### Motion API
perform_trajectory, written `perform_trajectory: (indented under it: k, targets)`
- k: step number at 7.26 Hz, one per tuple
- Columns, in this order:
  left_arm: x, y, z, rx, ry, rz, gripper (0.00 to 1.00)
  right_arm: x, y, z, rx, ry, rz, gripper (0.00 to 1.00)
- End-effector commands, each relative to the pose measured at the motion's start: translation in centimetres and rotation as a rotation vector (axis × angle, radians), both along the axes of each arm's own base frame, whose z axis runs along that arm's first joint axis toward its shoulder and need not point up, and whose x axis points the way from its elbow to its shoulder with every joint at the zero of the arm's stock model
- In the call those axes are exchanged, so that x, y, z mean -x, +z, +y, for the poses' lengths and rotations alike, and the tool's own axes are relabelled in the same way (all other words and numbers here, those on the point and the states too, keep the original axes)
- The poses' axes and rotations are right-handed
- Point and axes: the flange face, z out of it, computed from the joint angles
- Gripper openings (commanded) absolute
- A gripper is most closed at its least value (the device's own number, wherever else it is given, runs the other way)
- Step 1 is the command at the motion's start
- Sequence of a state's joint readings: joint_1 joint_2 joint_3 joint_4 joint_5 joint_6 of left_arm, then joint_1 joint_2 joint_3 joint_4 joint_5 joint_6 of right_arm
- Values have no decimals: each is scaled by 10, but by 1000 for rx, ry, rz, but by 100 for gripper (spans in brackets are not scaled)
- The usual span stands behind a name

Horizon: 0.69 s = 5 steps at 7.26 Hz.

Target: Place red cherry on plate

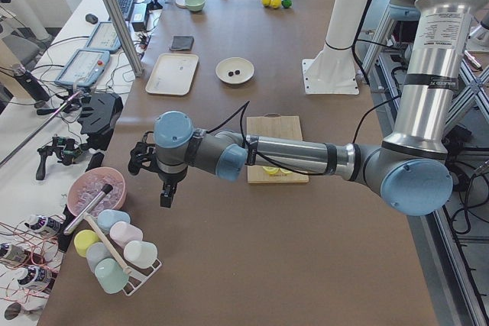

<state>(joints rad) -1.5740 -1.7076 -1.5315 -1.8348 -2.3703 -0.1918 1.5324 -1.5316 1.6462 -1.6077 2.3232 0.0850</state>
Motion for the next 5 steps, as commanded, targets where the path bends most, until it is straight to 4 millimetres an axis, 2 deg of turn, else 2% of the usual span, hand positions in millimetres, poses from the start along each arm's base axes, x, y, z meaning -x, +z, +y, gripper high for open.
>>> perform_trajectory:
  k: [1, 2, 5]
  targets:
    - [0, 1, 0, 3, 0, -2, 98, 0, -2, -1, -2, 2, -1, 100]
    - [0, 9, 0, 15, -1, -3, 98, 0, -3, -1, -4, 1, -1, 100]
    - [1, 15, 0, 22, -1, 0, 98, -2, -6, -1, -12, 5, 0, 100]
